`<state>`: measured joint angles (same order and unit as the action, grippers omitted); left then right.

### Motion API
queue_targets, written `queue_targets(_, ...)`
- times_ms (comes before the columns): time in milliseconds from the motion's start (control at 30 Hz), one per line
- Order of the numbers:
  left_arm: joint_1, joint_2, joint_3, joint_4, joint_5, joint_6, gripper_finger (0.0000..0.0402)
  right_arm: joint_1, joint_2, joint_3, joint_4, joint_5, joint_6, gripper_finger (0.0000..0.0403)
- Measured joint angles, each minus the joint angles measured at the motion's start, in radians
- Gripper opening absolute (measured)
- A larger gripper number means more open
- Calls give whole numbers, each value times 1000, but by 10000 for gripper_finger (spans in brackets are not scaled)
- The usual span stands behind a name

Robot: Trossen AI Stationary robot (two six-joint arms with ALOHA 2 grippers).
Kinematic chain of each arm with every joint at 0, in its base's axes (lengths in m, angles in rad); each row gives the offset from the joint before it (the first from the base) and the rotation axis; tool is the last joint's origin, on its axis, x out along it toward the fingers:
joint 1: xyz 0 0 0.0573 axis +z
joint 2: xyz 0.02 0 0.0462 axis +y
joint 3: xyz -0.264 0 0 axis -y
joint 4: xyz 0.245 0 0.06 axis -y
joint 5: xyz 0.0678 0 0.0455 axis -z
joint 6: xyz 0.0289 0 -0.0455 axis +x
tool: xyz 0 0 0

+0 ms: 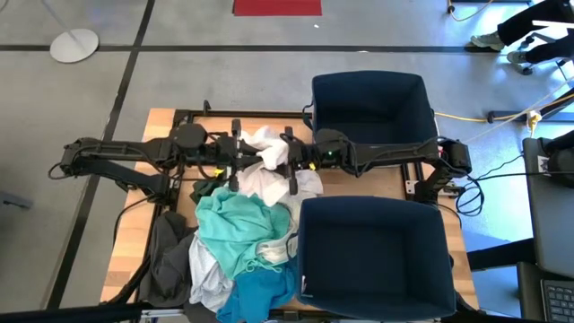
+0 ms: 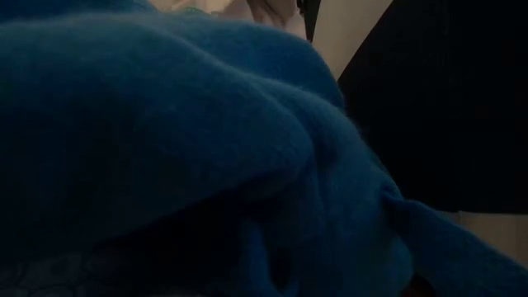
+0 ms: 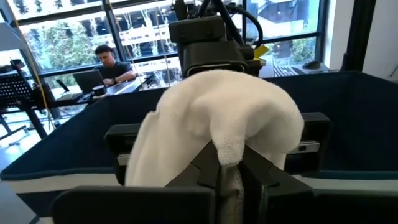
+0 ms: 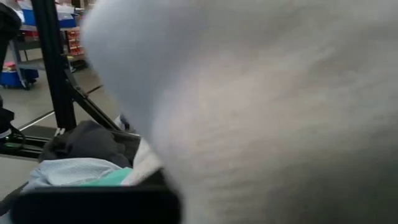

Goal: Sort clothes
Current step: Put the white polo shirt into the top blue bin

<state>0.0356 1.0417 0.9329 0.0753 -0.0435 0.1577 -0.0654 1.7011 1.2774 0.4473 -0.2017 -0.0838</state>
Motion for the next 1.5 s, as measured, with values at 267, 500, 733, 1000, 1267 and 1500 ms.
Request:
queue_targets(267,18,-9,0,-19,-79,-40,107,-1,-18,0,-4,45,-2,47)
queue_targets(500,31,-115,0,-146,-126,-43,186,0,-84,0,-10,63,-24,15)
queue_targets(733,31,-242,-3,-272,-193,-34,193,0,-186,0,-22,184,-76,36)
queue_targets(1000,36,-321,-162,-172,-190,-53,187,-6,-328,0,-22,365,-242,18)
queue_targets(1267,41,-327,-315,38,-189,-98,186,-87,-475,0,-23,461,-300,24)
queue_targets(1500,42,-308,-480,243,-212,-123,186,-171,-557,2,-22,504,-426,26)
